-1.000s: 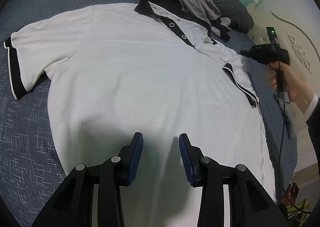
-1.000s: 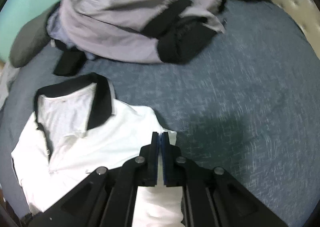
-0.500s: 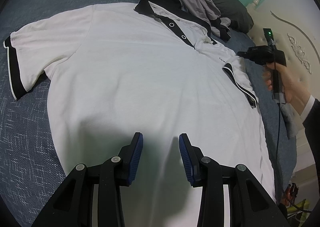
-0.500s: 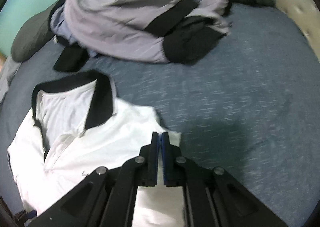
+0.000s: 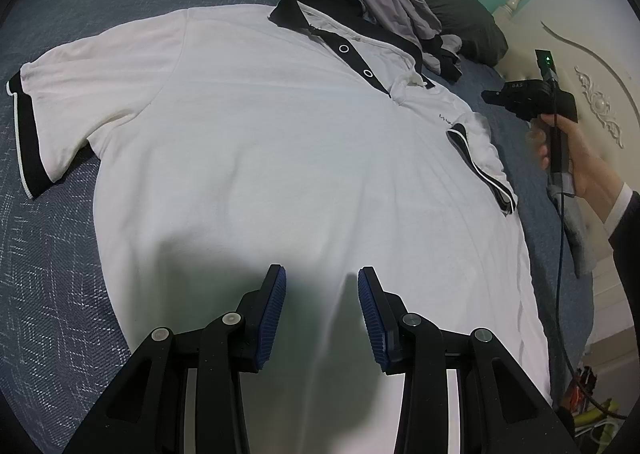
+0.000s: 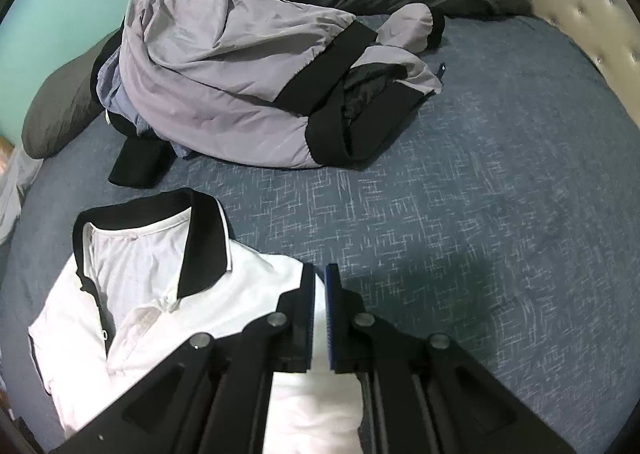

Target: Fold clothes

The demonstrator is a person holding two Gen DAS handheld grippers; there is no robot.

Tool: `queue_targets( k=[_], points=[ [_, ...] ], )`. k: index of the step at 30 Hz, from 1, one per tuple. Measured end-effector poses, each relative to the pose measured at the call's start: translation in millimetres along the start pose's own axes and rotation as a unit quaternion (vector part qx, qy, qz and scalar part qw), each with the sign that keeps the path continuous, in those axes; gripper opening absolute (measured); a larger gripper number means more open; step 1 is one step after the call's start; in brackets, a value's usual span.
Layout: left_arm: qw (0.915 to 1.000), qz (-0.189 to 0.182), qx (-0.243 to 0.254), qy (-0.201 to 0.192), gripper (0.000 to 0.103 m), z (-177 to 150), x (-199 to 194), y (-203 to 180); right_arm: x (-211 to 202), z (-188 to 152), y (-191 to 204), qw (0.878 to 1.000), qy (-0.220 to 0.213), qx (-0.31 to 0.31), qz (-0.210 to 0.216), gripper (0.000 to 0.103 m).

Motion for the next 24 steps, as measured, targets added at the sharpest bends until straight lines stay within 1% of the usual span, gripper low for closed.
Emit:
queue_targets(
  k=[1, 4, 6, 7, 8, 12, 14, 16, 18, 19, 24],
  points=[
    [1.0, 0.0, 0.001, 0.0, 0.041, 0, 0, 0, 0, 0, 1, 1.0, -0.001, -0.005, -0.001, 0.004],
    [1.0, 0.001, 0.002, 0.0, 0.041, 0, 0, 0, 9, -2, 2, 1.0, 0.016, -0.012, -0.005, 0.006],
    [1.0, 0.001, 0.003, 0.0, 0.042, 0, 0, 0, 21, -5, 4, 0.999, 0.044, -0.022, -0.006, 0.02],
    [1.0, 0.001, 0.003, 0.001, 0.042, 0, 0, 1, 25, -7, 5, 0.998, 0.053, -0.026, -0.005, 0.032],
    [1.0, 0.001, 0.003, 0.001, 0.042, -2, 0, 0, 29, -9, 5, 0.998, 0.059, -0.031, -0.004, 0.032],
    [1.0, 0.002, 0.003, 0.001, 0.042, -3, 1, 0, 36, -15, -1, 0.998, 0.059, -0.031, -0.01, 0.032],
    [1.0, 0.002, 0.004, 0.0, 0.042, -3, 1, 0, 39, -18, -4, 0.998, 0.061, -0.029, -0.008, 0.031],
    [1.0, 0.002, 0.004, 0.0, 0.042, -3, 2, 0, 42, -20, -7, 0.998, 0.064, -0.028, -0.006, 0.013],
    [1.0, 0.003, 0.005, 0.0, 0.042, -4, 2, 0, 42, -21, -9, 0.998, 0.059, -0.023, -0.001, 0.008],
    [1.0, 0.003, 0.006, 0.0, 0.042, -4, 2, 0, 41, -21, -9, 0.998, 0.055, -0.022, 0.001, 0.003],
    [1.0, 0.005, 0.008, 0.0, 0.042, -5, 3, 0, 34, -15, -8, 0.999, 0.027, -0.025, -0.004, 0.002]
  ],
)
Point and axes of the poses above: each gripper's, at about its wrist camera, not at the fingertips, and x roughly the way its jaws point, y to its left, z to its top, the point moved 5 cm from there along x, roughly the way its jaws point, and after that the axes turned 4 degrees about -y, right-handed, at the moved point
